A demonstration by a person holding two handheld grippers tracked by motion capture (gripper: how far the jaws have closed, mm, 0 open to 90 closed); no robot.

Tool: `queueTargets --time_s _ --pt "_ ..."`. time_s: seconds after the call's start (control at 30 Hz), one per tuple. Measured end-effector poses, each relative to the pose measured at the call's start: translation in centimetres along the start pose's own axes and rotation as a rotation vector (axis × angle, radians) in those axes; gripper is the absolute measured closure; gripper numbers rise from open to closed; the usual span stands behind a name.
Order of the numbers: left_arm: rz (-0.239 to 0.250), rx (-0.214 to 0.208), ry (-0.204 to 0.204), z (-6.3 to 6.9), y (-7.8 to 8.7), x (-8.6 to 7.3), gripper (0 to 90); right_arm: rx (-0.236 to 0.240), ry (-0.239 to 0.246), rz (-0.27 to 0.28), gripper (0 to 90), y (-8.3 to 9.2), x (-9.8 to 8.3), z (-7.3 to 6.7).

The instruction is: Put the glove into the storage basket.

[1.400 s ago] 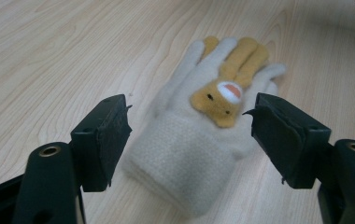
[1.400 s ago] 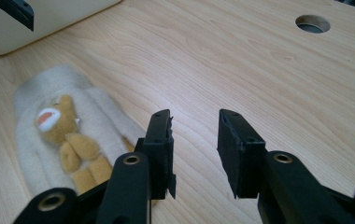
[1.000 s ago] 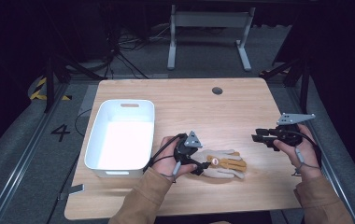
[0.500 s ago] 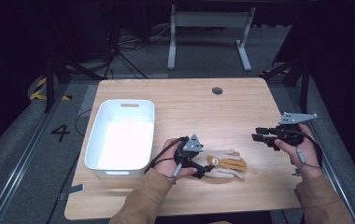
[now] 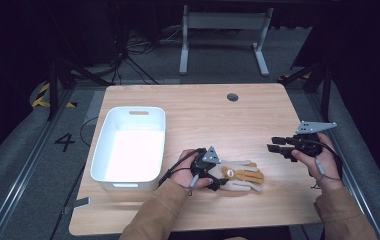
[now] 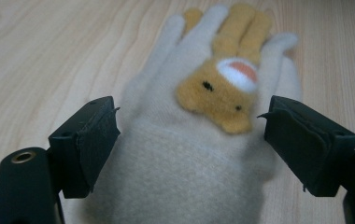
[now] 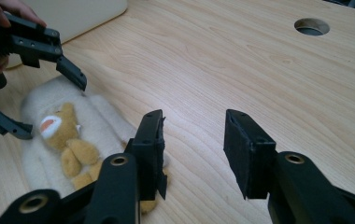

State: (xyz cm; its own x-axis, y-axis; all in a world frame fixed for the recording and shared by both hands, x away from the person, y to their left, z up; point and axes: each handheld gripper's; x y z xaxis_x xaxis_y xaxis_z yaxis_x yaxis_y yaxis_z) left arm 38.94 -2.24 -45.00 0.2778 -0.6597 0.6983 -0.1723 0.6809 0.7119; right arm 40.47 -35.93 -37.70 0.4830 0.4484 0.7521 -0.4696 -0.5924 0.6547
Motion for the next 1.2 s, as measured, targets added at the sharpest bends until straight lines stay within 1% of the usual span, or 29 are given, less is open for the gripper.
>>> queueTargets --time_s 0.03,0.07,0.1,0.13,0.23,0.27,0.33,0.53,0.63,0.73,0.83,0.87,0.97,1.0,1.03,1.07,1.1,1.13,1.17,1.2 --pt "-0.012 -0.012 -0.006 -0.08 -0.13 -0.2 18.1 -0.003 -0.004 0.004 57.9 -0.01 0.01 -0.04" --pt "-0.012 -0.012 -0.006 -0.08 -0.13 -0.2 17.8 -0.004 -0.003 0.009 57.9 -0.02 0.01 -0.04" --pt "-0.011 -0.021 -0.004 -0.16 -0.16 -0.27 17.8 -0.004 -0.003 0.009 57.9 -0.02 0.01 -0.04" --pt "-0.009 -0.027 0.008 -0.25 -0.16 -0.38 17.7 -0.001 -0.003 0.011 57.9 -0.03 0.04 -0.09" --pt "-0.015 -0.028 0.005 -0.26 -0.14 -0.4 17.7 0.002 0.0 0.01 57.3 -0.09 0.06 -0.15" --pt "-0.023 -0.032 -0.002 -0.14 -0.02 -0.45 17.5 0.007 0.002 0.007 55.4 -0.19 0.08 -0.24" --pt "-0.029 -0.042 -0.016 -0.08 0.18 -0.53 17.3 0.01 0.005 0.006 54.5 -0.27 0.1 -0.3" --pt "-0.033 -0.037 -0.026 0.03 0.28 -0.68 16.7 0.024 0.012 0.006 52.6 -0.45 0.16 -0.43" --pt "-0.039 -0.01 -0.053 0.12 -0.17 -0.73 16.2 0.031 0.013 0.008 51.5 -0.48 0.17 -0.46" --pt "-0.048 0.002 -0.071 0.3 -0.43 -0.77 15.7 0.03 0.016 0.014 49.5 -0.51 0.2 -0.47" --pt "-0.05 0.002 -0.071 0.32 -0.53 -0.8 15.7 0.033 0.014 0.016 48.7 -0.56 0.19 -0.46" --pt "-0.051 0.002 -0.082 0.35 -0.42 -0.8 15.7 0.029 0.021 0.012 48.6 -0.62 0.18 -0.46" --pt "-0.047 -0.001 -0.081 0.35 -0.12 -0.82 15.8 0.033 0.025 0.01 48.2 -0.64 0.19 -0.49" --pt "-0.044 -0.004 -0.088 0.35 0.05 -0.82 16.0 0.035 0.026 0.01 48.1 -0.63 0.21 -0.51" --pt "-0.052 -0.01 -0.097 0.43 0.38 -0.92 15.9 0.039 0.029 0.015 47.3 -0.63 0.24 -0.53" --pt "-0.058 -0.013 -0.105 0.44 0.41 -0.96 15.8 0.04 0.03 0.015 46.9 -0.62 0.25 -0.53" --pt "-0.058 -0.013 -0.105 0.44 0.41 -0.96 15.6 0.04 0.03 0.015 46.9 -0.62 0.25 -0.53" --pt "-0.071 -0.016 -0.114 0.47 0.43 -1.03 15.6 0.041 0.031 0.015 46.5 -0.64 0.24 -0.52" --pt "-0.075 -0.013 -0.127 0.45 0.33 -1.07 15.6 0.043 0.032 0.011 46.2 -0.66 0.23 -0.51" --pt "-0.078 -0.005 -0.127 0.45 0.2 -1.09 15.4 0.049 0.035 0.007 45.7 -0.82 0.21 -0.52"
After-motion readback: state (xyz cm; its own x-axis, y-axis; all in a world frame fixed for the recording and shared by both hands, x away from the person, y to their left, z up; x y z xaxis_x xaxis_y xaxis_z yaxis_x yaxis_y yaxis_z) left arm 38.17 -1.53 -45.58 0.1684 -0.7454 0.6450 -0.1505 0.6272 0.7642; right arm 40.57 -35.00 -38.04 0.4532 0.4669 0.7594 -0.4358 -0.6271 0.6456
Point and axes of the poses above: each handheld gripper's, and its own axes: y roughly backward along the jaws, x roughly out of its top, z roughly to its right, and after that the axes turned 5 degrees about -z, right-handed
